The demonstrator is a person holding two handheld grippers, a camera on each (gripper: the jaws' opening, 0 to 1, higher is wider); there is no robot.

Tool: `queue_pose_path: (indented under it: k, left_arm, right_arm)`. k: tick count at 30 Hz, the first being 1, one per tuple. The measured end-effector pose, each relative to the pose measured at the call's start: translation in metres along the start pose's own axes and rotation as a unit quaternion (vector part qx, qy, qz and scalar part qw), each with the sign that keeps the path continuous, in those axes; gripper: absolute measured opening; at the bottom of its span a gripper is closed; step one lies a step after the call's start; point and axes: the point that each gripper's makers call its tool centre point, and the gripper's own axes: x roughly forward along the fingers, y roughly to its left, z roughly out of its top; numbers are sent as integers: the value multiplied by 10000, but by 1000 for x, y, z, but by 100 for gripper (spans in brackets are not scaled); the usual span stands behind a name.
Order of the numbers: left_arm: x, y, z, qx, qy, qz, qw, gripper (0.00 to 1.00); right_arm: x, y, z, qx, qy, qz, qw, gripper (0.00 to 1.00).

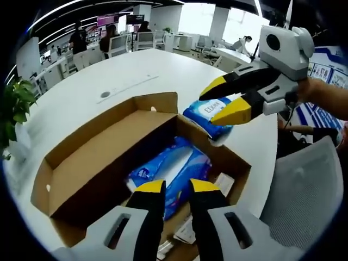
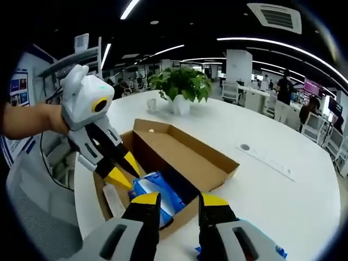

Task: Operate the shoe box by opening the lid, removing the specified soft item, and placing it in the target area until the item is outside and the box remains undamaged.

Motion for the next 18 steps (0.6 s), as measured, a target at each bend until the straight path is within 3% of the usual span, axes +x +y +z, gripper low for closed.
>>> queue_pose_path:
  k: [7, 11, 18]
  left_arm:
    - [8, -4, -1, 184, 9, -142, 9997, 17]
    - [13, -2, -7, 547, 216, -113, 9982, 18]
    - [20, 0, -12, 768, 380, -210, 9961, 18]
  right_arm:
    - [16, 7, -2, -214, 172, 141, 9995, 22]
    - [23, 10, -6, -330, 283, 180, 9989, 21]
    - [37, 17, -10, -761, 484, 266, 9956, 20]
